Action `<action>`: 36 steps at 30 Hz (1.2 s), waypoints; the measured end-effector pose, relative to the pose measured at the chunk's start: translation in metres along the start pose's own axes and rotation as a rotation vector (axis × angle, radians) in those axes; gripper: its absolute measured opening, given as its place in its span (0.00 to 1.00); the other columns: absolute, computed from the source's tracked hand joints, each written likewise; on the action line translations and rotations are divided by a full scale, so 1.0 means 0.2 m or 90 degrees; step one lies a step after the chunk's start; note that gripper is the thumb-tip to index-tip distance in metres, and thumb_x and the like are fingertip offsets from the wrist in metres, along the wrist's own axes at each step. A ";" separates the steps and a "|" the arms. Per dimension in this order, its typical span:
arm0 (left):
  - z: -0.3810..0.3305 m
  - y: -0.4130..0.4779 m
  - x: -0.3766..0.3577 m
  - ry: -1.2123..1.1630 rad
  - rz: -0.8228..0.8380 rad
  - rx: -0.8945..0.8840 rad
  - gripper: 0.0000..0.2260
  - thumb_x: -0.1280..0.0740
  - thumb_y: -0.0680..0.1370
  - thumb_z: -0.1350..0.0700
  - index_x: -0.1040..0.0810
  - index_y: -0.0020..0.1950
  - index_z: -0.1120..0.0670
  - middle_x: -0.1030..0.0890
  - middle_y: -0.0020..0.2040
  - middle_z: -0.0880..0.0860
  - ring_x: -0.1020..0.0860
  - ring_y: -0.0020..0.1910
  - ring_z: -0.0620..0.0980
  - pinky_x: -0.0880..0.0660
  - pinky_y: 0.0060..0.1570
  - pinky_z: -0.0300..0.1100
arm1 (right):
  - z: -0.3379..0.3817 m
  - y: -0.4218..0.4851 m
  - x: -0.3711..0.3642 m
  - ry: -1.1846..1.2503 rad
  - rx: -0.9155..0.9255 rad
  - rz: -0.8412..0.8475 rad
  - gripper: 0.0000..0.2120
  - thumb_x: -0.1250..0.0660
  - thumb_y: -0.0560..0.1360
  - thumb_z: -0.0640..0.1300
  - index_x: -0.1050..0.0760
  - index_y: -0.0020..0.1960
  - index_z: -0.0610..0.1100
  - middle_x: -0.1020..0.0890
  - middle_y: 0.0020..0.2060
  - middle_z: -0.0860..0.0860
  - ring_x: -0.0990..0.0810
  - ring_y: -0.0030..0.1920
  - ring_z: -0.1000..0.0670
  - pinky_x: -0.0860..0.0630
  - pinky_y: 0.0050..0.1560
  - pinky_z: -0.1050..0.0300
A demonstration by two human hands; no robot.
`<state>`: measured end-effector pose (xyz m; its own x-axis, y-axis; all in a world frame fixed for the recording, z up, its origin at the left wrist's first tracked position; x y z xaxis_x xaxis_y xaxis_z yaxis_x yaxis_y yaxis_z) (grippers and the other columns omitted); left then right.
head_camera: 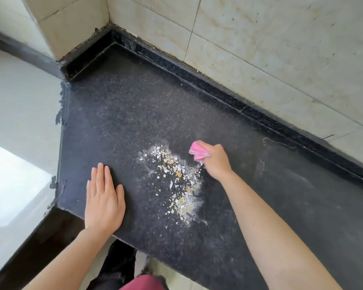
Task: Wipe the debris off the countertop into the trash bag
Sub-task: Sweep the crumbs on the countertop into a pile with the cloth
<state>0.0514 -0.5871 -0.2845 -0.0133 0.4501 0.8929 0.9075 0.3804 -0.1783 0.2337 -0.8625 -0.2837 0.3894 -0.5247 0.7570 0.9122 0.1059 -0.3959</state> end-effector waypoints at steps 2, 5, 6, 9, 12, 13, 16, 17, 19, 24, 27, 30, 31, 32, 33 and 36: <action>-0.01 -0.05 -0.01 -0.003 0.008 0.025 0.27 0.52 0.82 0.49 0.53 0.78 0.60 0.55 0.79 0.56 0.58 0.78 0.54 0.57 0.76 0.50 | -0.01 -0.13 -0.11 0.034 0.003 0.053 0.26 0.43 0.74 0.34 0.24 0.62 0.59 0.22 0.50 0.42 0.24 0.37 0.48 0.36 0.29 0.65; -0.01 -0.08 -0.03 -0.001 0.036 0.048 0.28 0.53 0.82 0.47 0.55 0.78 0.59 0.58 0.79 0.56 0.60 0.77 0.54 0.58 0.76 0.51 | 0.12 -0.39 -0.16 0.120 0.022 0.151 0.24 0.44 0.75 0.32 0.19 0.60 0.53 0.19 0.46 0.45 0.23 0.30 0.58 0.32 0.29 0.66; -0.01 -0.08 -0.03 0.005 0.048 0.048 0.29 0.53 0.82 0.47 0.56 0.78 0.59 0.59 0.79 0.56 0.61 0.77 0.54 0.58 0.76 0.51 | 0.15 -0.45 -0.14 0.161 0.027 0.171 0.21 0.42 0.77 0.32 0.18 0.58 0.51 0.18 0.41 0.48 0.23 0.28 0.61 0.31 0.30 0.68; 0.00 -0.09 -0.04 0.028 0.070 0.043 0.30 0.56 0.81 0.44 0.60 0.78 0.58 0.63 0.78 0.56 0.64 0.76 0.53 0.61 0.75 0.50 | 0.16 -0.52 0.02 0.323 0.012 0.159 0.12 0.38 0.81 0.42 0.16 0.53 0.53 0.17 0.37 0.49 0.21 0.30 0.56 0.29 0.32 0.65; 0.00 -0.08 -0.06 0.049 0.078 0.045 0.31 0.58 0.80 0.43 0.62 0.77 0.58 0.64 0.78 0.55 0.66 0.76 0.52 0.62 0.75 0.49 | 0.02 -0.42 0.28 0.366 -0.057 0.029 0.16 0.36 0.79 0.43 0.15 0.39 0.57 0.22 0.37 0.42 0.26 0.37 0.48 0.32 0.38 0.56; 0.01 -0.08 -0.06 0.052 0.081 0.047 0.31 0.58 0.80 0.43 0.62 0.77 0.58 0.65 0.77 0.55 0.66 0.76 0.52 0.63 0.75 0.49 | -0.04 -0.38 0.35 0.378 -0.099 -0.023 0.18 0.37 0.78 0.39 0.15 0.38 0.55 0.22 0.37 0.42 0.26 0.37 0.48 0.32 0.37 0.56; 0.02 -0.07 -0.08 0.060 0.094 0.054 0.31 0.58 0.80 0.42 0.64 0.77 0.57 0.66 0.77 0.54 0.68 0.75 0.51 0.64 0.74 0.48 | -0.27 -0.28 0.52 0.405 -0.223 -0.131 0.19 0.41 0.76 0.30 0.18 0.54 0.47 0.21 0.32 0.45 0.24 0.26 0.51 0.29 0.29 0.61; 0.02 -0.06 -0.08 0.063 0.098 0.057 0.31 0.59 0.80 0.42 0.64 0.77 0.57 0.67 0.77 0.54 0.68 0.75 0.51 0.65 0.74 0.48 | -0.32 -0.26 0.55 0.435 -0.244 -0.152 0.17 0.41 0.77 0.30 0.19 0.56 0.45 0.21 0.32 0.48 0.24 0.23 0.55 0.29 0.25 0.65; 0.03 -0.06 -0.09 0.069 0.099 0.061 0.32 0.59 0.79 0.41 0.64 0.77 0.57 0.67 0.77 0.54 0.68 0.75 0.51 0.65 0.74 0.48 | -0.38 -0.22 0.52 0.549 -0.274 -0.175 0.11 0.35 0.77 0.32 0.20 0.57 0.36 0.18 0.29 0.50 0.24 0.22 0.58 0.31 0.22 0.69; 0.02 -0.05 -0.09 0.077 0.120 0.064 0.32 0.58 0.80 0.41 0.65 0.77 0.57 0.67 0.77 0.55 0.68 0.75 0.52 0.65 0.74 0.49 | -0.22 -0.26 0.26 0.351 -0.147 -0.053 0.09 0.32 0.75 0.42 0.15 0.40 0.51 0.14 0.36 0.54 0.17 0.39 0.54 0.20 0.47 0.61; 0.01 -0.05 -0.09 0.076 0.144 0.063 0.32 0.57 0.80 0.41 0.65 0.77 0.57 0.67 0.77 0.55 0.68 0.75 0.53 0.65 0.74 0.49 | -0.02 -0.40 -0.01 0.268 -0.045 0.135 0.21 0.42 0.75 0.35 0.21 0.33 0.56 0.21 0.30 0.56 0.23 0.34 0.53 0.29 0.38 0.64; 0.00 -0.06 -0.06 0.070 0.161 0.060 0.32 0.57 0.80 0.41 0.66 0.76 0.57 0.68 0.77 0.55 0.69 0.75 0.53 0.65 0.74 0.50 | 0.08 -0.54 -0.12 0.260 -0.064 0.223 0.21 0.40 0.76 0.32 0.18 0.46 0.57 0.15 0.38 0.49 0.19 0.36 0.49 0.25 0.34 0.60; 0.00 -0.06 -0.06 0.072 0.164 0.059 0.33 0.57 0.80 0.40 0.66 0.76 0.57 0.68 0.76 0.55 0.69 0.75 0.53 0.66 0.74 0.50 | 0.11 -0.55 -0.12 0.273 -0.067 0.241 0.21 0.40 0.76 0.30 0.18 0.51 0.55 0.15 0.41 0.48 0.19 0.38 0.50 0.24 0.36 0.58; 0.00 -0.06 -0.06 0.074 0.167 0.059 0.33 0.57 0.80 0.40 0.66 0.76 0.57 0.68 0.76 0.55 0.69 0.75 0.53 0.66 0.73 0.50 | 0.14 -0.53 -0.08 0.277 -0.064 0.234 0.22 0.40 0.75 0.29 0.19 0.56 0.52 0.15 0.44 0.48 0.19 0.41 0.50 0.22 0.41 0.57; 0.00 -0.06 -0.06 0.074 0.171 0.060 0.33 0.57 0.80 0.40 0.67 0.76 0.57 0.69 0.76 0.55 0.70 0.74 0.53 0.66 0.73 0.49 | 0.17 -0.48 -0.03 0.292 -0.064 0.212 0.22 0.40 0.74 0.28 0.20 0.59 0.48 0.15 0.45 0.48 0.19 0.43 0.49 0.22 0.44 0.55; -0.01 -0.06 -0.06 0.073 0.179 0.062 0.33 0.57 0.80 0.40 0.68 0.76 0.56 0.70 0.76 0.55 0.70 0.74 0.53 0.67 0.73 0.49 | 0.21 -0.21 0.15 0.316 -0.086 0.087 0.25 0.43 0.70 0.25 0.21 0.60 0.44 0.18 0.38 0.47 0.21 0.39 0.49 0.24 0.43 0.55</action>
<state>0.0418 -0.5986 -0.2915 0.2845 0.4565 0.8430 0.8244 0.3323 -0.4582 0.2121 -0.8469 -0.2214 0.3661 -0.8538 0.3702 0.8202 0.1081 -0.5618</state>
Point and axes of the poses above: each hand's wrist, its own y-axis towards the middle knuckle, its own x-axis out of the back of the hand, z = x × y, the point moved 7 cm from there along y, towards the middle knuckle
